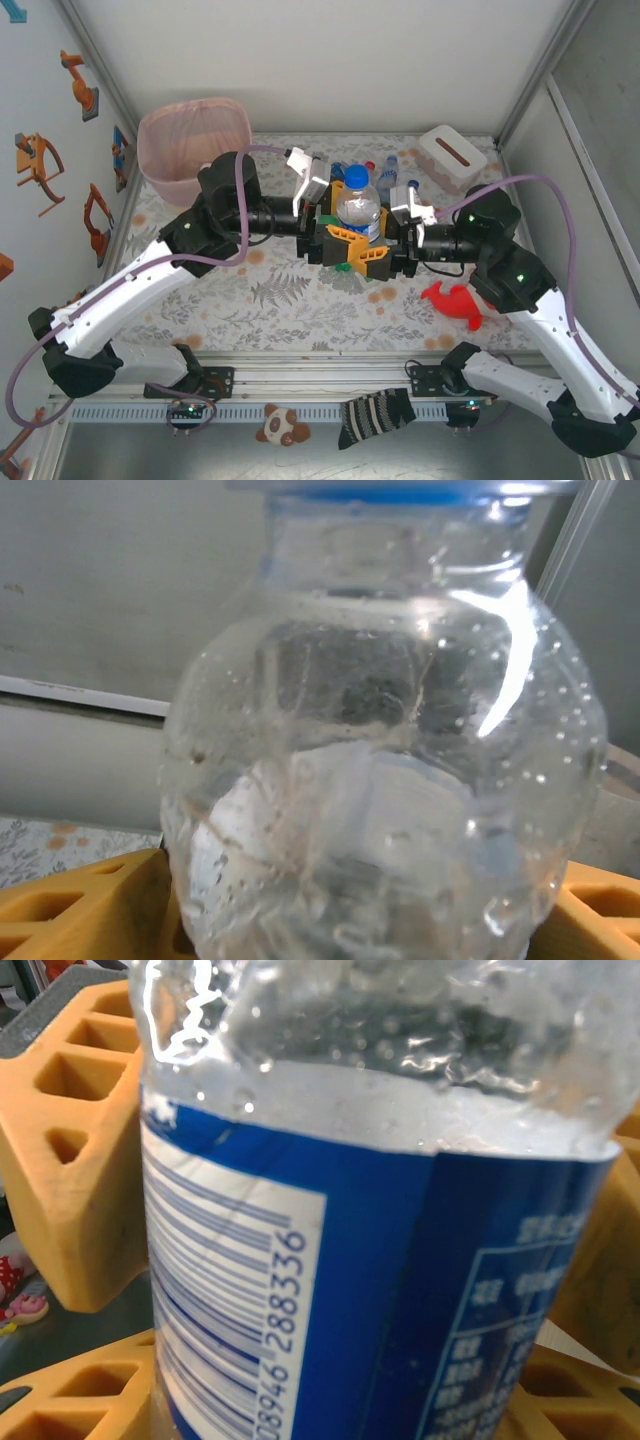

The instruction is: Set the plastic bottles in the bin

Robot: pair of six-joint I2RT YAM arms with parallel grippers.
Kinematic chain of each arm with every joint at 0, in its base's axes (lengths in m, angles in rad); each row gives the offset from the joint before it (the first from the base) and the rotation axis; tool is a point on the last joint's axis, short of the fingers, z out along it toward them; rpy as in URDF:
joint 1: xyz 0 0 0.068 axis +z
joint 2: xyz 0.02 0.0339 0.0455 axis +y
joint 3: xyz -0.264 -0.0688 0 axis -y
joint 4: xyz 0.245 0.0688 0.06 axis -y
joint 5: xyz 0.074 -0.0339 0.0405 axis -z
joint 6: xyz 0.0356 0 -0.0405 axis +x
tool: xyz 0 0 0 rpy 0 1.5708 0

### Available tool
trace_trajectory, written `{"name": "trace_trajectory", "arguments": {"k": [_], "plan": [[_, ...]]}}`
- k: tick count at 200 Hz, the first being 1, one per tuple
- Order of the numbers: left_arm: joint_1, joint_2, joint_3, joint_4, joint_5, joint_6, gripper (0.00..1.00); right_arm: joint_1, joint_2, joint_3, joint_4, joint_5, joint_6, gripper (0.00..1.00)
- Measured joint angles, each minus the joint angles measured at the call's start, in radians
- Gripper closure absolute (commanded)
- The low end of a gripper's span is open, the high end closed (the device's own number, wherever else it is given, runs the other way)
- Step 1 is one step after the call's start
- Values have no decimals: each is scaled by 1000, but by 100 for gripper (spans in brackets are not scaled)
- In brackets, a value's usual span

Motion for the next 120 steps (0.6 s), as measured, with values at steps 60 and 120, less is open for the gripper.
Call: {"name": "trace_trajectory", "arguments": {"k": [60,120], "plan": [[-10,0,0,27,5,19,42,15,-1,0,-3,27,-9,67],[-10,-1,0,28,12,20,52,25,-5,0,-4,42,-11,64]]}}
